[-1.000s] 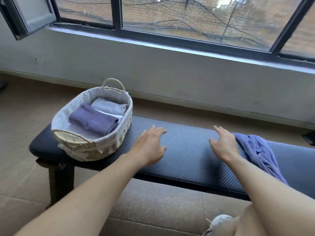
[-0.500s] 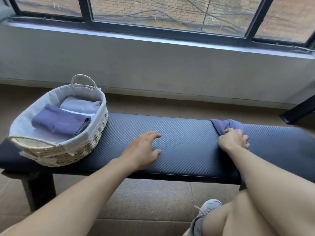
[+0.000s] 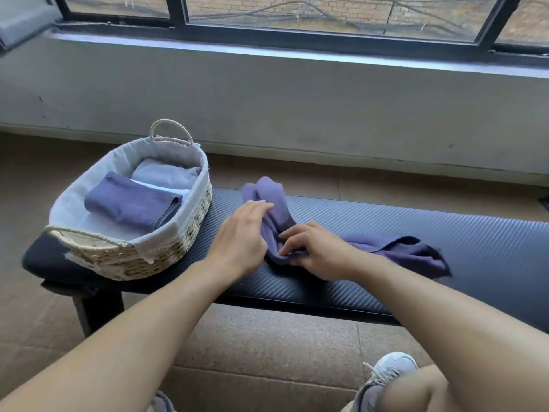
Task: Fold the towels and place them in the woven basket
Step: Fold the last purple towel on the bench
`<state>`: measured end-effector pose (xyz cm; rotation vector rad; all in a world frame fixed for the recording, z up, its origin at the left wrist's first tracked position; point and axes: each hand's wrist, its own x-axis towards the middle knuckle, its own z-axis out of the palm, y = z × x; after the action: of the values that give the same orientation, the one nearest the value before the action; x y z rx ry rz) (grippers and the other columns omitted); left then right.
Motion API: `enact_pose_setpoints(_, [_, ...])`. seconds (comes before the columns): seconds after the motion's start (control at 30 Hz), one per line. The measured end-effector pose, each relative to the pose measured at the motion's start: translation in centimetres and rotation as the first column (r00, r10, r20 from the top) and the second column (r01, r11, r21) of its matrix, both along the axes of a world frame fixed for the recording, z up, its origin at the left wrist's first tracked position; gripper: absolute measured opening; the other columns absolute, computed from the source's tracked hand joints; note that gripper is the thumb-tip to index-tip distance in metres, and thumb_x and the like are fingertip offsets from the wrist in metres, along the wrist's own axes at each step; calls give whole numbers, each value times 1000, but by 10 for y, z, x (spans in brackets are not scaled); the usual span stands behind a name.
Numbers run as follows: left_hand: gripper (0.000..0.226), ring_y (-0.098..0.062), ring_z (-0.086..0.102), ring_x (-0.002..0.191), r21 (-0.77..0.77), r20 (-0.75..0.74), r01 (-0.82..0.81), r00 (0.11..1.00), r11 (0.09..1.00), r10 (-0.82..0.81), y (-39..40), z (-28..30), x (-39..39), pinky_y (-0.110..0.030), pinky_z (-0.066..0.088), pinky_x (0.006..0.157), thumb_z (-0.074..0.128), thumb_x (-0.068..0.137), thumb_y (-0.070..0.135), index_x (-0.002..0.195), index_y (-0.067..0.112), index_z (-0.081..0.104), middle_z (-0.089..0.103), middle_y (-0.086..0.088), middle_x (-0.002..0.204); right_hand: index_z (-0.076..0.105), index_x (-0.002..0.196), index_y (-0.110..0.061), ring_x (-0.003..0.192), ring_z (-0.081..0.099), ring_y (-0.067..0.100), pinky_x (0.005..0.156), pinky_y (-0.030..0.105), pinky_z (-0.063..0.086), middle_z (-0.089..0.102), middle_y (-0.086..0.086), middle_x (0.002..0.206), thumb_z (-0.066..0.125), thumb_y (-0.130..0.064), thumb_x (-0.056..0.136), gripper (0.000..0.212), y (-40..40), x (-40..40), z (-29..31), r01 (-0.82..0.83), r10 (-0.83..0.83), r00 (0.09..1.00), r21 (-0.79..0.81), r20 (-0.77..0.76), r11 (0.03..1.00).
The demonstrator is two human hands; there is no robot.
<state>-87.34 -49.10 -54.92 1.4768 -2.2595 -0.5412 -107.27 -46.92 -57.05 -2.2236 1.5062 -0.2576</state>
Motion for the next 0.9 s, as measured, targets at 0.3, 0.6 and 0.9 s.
enact_pose_setpoints(0.3, [39,-22,47,135,49,292,31,956,998,-44,-12,-16,24,-37,34,112,57,96,28,135,24,58,60,-1,138,75,89,-33,86,68,6,85,38,55,74,-10,89,80,-45,81,16,-1,-4,17,186,-190,972,42,136,982])
enact_pose_setpoints(0.6, [13,-29,63,100,-67,129,-58,989,996,66,-8,-2,18,-39,48,84,63,92,39,94,27,57,70,1,99,66,122,-33,100,60,14,89,33,49,67,-12,110,75,-43,87,38,-12,-20,14,284,-272,954,88,-126,955])
enact_pose_setpoints(0.9, [44,-27,58,68,-2,2,-85,996,996,85,2,9,12,-38,47,66,66,88,52,68,18,47,57,3,62,59,87,-32,81,62,16,82,41,53,64,-16,79,62,-31,90,4,-10,-16,23,528,-486,831,-108,270,842])
